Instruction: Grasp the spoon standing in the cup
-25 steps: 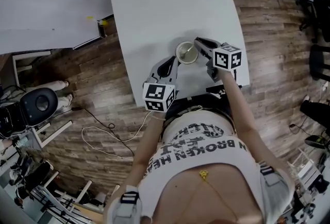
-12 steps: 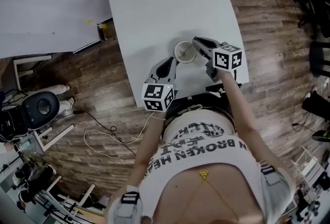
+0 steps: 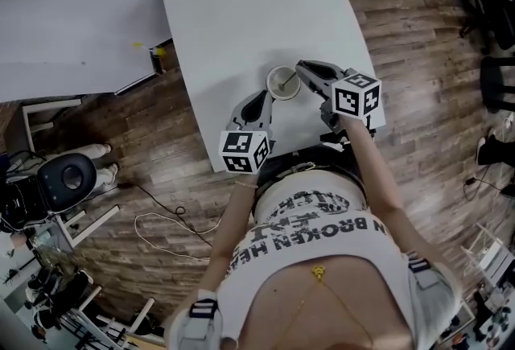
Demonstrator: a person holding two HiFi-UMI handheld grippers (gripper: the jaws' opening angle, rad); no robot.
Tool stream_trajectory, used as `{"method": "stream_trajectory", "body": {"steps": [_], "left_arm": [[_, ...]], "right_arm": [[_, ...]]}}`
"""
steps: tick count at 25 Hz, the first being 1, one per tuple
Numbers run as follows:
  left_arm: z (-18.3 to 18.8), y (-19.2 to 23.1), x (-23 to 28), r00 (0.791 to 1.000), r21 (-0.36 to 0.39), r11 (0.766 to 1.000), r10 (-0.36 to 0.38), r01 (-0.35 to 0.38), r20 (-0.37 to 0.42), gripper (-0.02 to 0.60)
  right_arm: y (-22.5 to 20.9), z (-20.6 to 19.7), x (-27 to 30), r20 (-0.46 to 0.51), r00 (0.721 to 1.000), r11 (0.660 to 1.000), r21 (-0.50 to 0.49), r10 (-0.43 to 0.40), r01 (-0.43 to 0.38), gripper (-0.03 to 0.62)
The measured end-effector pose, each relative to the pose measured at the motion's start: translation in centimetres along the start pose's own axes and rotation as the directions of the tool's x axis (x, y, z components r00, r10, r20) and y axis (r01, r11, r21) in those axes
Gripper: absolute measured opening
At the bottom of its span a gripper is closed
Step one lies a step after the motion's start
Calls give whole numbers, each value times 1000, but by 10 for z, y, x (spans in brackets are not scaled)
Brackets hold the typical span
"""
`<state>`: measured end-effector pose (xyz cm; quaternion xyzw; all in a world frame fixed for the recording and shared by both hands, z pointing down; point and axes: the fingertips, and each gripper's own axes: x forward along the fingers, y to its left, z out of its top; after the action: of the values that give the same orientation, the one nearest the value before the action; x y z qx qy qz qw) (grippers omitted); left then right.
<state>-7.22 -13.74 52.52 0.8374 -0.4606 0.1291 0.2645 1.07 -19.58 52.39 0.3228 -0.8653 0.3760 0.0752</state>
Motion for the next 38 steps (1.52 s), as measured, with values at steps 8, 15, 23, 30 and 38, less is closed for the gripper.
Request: {"method": "stream_trajectory", "body": {"steps": [8, 15, 23, 30, 38], "left_arm": [[11, -4, 0, 1000, -3, 1000, -14, 14, 22, 5], [33, -8, -3, 997, -1, 1000, -23, 23, 69, 5], [65, -18, -7, 990, 28, 999, -38, 34, 132, 5], [110, -32, -15, 976, 75, 997, -50, 35, 210, 5], [146, -52, -27, 955, 141, 990, -71, 31, 288, 5]], "right_arm": [[21, 22, -13, 61, 998, 998, -54, 13, -9, 41], [41, 41, -25, 110, 994, 986, -164, 3, 16, 41], [65, 65, -38, 161, 987, 964, -265, 27, 17, 41], [87, 97, -58, 239, 970, 930, -365, 39, 52, 41], [109, 119, -76, 309, 949, 886, -457, 69, 84, 41]]}}
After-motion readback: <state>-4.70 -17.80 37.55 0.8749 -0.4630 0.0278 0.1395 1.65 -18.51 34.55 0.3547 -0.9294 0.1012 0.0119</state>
